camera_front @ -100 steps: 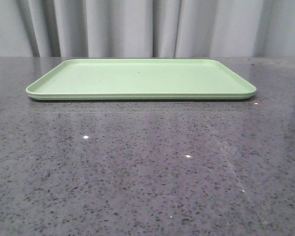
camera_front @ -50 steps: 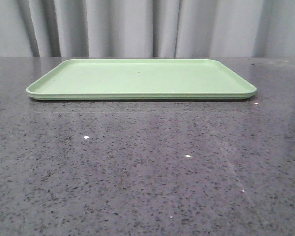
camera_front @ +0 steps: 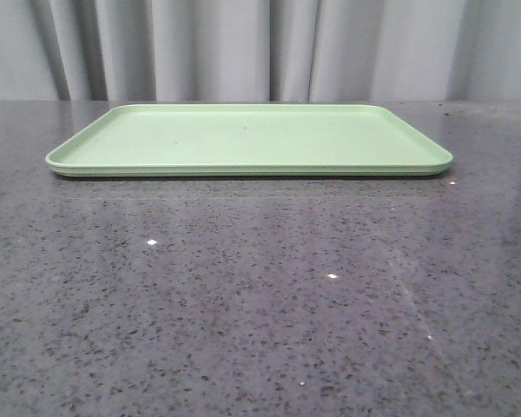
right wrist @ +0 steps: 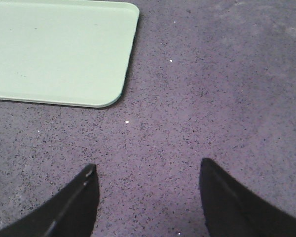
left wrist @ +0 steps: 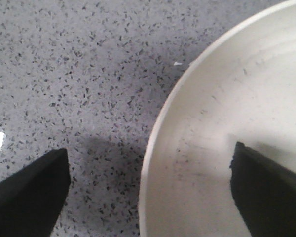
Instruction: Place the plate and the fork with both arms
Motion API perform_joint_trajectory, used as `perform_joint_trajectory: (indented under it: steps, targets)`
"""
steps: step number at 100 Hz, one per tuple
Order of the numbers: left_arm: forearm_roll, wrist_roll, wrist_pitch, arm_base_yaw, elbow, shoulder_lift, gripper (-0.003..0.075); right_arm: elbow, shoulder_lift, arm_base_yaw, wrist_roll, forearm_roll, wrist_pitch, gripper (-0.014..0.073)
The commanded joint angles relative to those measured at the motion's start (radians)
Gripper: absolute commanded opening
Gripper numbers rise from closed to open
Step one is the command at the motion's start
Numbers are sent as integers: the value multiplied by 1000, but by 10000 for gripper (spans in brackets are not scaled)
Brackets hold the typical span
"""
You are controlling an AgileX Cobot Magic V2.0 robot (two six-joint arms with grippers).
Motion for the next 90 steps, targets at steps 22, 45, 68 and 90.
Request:
perform_joint_trajectory:
  steps: [22, 45, 68, 90]
  targets:
    - [2, -2, -30, 3, -31, -22, 616, -35, 11, -5, -4, 3, -63, 457]
    - [2, -2, -30, 3, -31, -22, 417, -35, 11, -5, -4, 3, -63, 457]
    - [9, 0, -28, 3, -31, -22, 261, -35, 11, -5, -4, 3, -63, 457]
    - [13, 0, -20, 3, -31, -22, 112, -35, 11, -5, -4, 3, -63, 457]
